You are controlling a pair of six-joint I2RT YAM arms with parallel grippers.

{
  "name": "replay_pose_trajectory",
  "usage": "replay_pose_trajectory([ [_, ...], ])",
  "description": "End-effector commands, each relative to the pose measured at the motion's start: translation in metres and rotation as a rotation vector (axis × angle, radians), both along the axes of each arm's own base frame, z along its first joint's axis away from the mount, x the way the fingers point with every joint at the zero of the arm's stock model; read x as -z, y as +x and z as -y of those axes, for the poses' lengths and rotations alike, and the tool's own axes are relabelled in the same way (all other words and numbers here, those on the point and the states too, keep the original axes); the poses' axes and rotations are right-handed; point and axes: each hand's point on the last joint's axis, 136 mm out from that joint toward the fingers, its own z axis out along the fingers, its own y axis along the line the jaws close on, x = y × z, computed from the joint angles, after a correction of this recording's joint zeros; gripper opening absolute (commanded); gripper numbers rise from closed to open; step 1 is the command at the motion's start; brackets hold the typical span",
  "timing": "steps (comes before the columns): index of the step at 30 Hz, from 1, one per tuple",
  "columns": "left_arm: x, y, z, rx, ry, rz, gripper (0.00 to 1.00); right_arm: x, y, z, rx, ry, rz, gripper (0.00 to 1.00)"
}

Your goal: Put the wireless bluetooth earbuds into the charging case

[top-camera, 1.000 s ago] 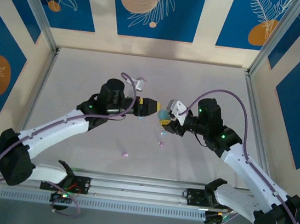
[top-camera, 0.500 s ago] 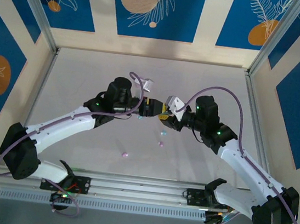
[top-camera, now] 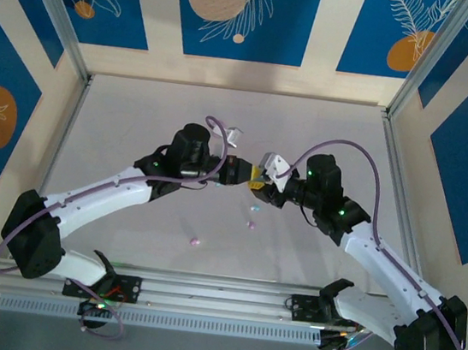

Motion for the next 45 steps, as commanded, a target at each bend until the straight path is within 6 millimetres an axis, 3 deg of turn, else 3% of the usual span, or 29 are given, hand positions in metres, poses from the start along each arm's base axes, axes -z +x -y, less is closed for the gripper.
replay_pose_trajectory([
  [1,-0.015,0.005,-0.005,-0.063,-0.035,0.012,0.09,-0.029,-0.007,-0.002,-0.021,0.083,0.101,0.38],
  [4,-0.025,0.007,-0.011,-0.109,-0.097,0.012,0.06,-0.025,-0.010,0.003,-0.017,0.089,0.121,0.50],
  [7,-0.037,0.007,-0.015,-0.129,-0.171,0.005,0.04,-0.020,-0.009,0.014,0.000,0.109,0.125,0.53],
  [11,-0.051,0.004,-0.013,-0.107,-0.256,-0.028,0.04,-0.029,-0.012,0.026,-0.025,0.207,0.133,0.53],
  [16,-0.061,0.001,-0.008,-0.079,-0.330,-0.067,0.03,-0.039,-0.016,0.024,-0.078,0.255,0.152,0.54],
  [25,-0.067,-0.001,-0.007,-0.064,-0.353,-0.081,0.03,-0.064,-0.005,0.021,-0.092,0.314,0.211,0.56],
  [31,-0.067,-0.002,-0.007,-0.062,-0.353,-0.084,0.04,-0.077,-0.002,0.017,-0.112,0.339,0.234,0.50],
  [39,-0.068,-0.003,-0.010,-0.072,-0.353,-0.079,0.04,-0.080,-0.005,0.016,-0.138,0.344,0.230,0.48],
  [42,-0.071,-0.003,-0.010,-0.071,-0.358,-0.070,0.04,-0.078,-0.006,0.014,-0.148,0.333,0.188,0.34],
  [44,-0.073,-0.004,-0.010,-0.066,-0.360,-0.044,0.10,-0.075,-0.008,0.013,-0.159,0.326,0.157,0.32],
  [45,-0.075,-0.004,-0.011,-0.059,-0.361,-0.008,0.21,-0.075,-0.009,0.014,-0.164,0.328,0.133,0.31],
])
